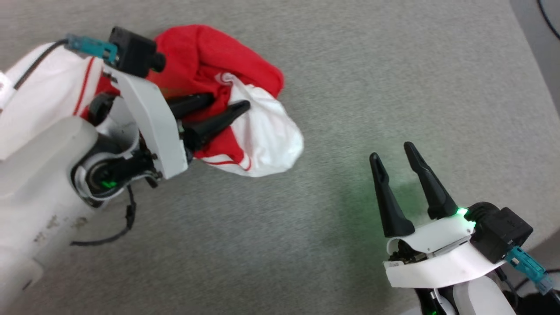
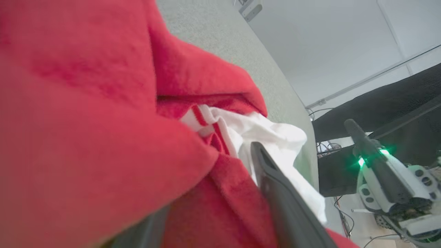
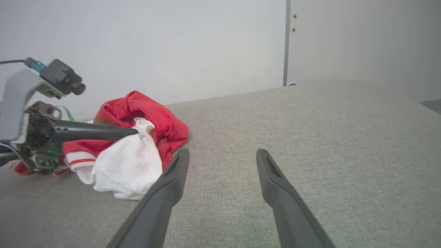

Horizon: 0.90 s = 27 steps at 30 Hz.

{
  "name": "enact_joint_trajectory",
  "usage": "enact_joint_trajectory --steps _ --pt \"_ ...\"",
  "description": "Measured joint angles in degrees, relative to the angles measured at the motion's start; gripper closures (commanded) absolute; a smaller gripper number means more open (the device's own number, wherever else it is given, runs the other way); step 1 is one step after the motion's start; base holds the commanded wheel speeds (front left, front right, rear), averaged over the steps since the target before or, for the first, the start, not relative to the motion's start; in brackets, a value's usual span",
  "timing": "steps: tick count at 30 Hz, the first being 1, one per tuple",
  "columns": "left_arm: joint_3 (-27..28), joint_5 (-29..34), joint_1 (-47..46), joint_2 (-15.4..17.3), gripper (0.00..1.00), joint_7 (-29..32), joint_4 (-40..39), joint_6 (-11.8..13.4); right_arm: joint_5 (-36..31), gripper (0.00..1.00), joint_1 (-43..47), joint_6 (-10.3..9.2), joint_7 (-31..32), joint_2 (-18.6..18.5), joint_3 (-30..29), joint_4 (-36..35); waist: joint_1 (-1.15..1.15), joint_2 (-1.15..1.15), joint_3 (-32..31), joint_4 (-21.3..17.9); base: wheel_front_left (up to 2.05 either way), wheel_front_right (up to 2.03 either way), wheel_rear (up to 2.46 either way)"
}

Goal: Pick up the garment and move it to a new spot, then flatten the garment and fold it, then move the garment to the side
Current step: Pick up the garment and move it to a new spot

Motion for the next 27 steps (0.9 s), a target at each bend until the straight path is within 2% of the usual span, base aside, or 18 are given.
enact_joint_trajectory --steps 9,17,22,27 --pt "0.38 -0.64 1.37 0.20 0.00 -8.13 -4.77 0.37 -7.16 0.00 -2.16 0.00 0.00 0.12 -2.12 6.68 0.00 0.00 -4.17 7.40 0.00 0.00 0.00" --pt "-1.20 -1.46 10.26 1.02 0.00 -18.98 -3.89 0.37 -10.70 0.00 -1.72 0.01 0.04 0.09 -5.71 12.96 0.00 0.00 -10.74 13.63 0.00 0.00 0.00" --pt "-2.18 -3.46 17.81 1.72 0.00 -25.03 -0.93 0.37 -12.58 0.00 1.61 0.01 1.97 0.10 -9.07 13.70 0.00 0.00 -14.94 17.54 0.00 0.00 0.00" --pt "-0.88 -5.01 24.56 2.49 0.00 -29.50 1.46 0.37 -14.05 0.00 5.75 0.01 4.77 0.09 -12.68 11.74 0.00 0.00 -18.32 21.83 0.00 0.00 0.00"
